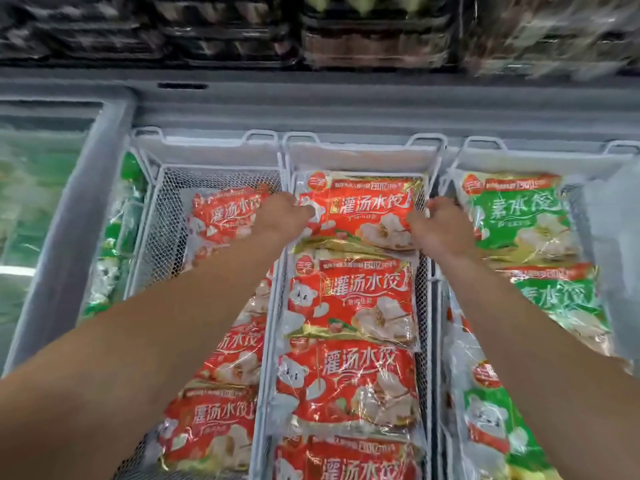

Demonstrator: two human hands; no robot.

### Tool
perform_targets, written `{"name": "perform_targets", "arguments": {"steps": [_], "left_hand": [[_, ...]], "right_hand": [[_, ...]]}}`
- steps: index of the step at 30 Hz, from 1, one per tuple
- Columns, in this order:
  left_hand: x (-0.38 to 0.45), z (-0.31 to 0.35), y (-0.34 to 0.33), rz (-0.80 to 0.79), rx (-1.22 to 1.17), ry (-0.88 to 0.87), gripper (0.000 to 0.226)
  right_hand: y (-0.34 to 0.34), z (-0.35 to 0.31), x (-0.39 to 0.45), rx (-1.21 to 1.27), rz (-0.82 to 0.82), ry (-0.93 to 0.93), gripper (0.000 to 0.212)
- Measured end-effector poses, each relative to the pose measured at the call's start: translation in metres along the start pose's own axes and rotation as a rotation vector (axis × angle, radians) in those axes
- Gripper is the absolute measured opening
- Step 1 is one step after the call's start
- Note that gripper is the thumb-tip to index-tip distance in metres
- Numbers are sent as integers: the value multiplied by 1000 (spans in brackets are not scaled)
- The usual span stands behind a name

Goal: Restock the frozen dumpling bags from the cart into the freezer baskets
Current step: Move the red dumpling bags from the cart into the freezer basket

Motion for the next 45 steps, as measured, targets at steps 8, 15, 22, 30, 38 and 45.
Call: {"name": "perform_targets", "arguments": {"steps": [8,15,22,30,38,45], "left_hand": [[-109,-17,22,-102,143,-196,52],[-223,-58,46,-119,204,-366,49],[-345,-139,88,-104,223,-522,46],[-423,-233,96,-177,214,-638,47],[-483,-282,36,-317,308,-673,53],[-548,-289,-57,-436,463,-762,55]], "right_hand": [[-2,-28,-104,-98,-71,140,52],[-36,-38,-229,-217,-76,238,49],[-97,-29,-381,-283,-8,253,54],[-151,5,-512,-302,108,223,52],[-185,97,-612,-194,132,73,48],[-177,215,-688,-95,203,-100,42]]}}
Point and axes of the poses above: each hand's wrist, its own x-axis towards the middle knuckle, its own y-axis out of the back of the hand, z = x × y, the point moved 7 cm from there along x, towards the middle knuckle, and after that the axes turned 9 degrees about -z, right-handed, at the moved point
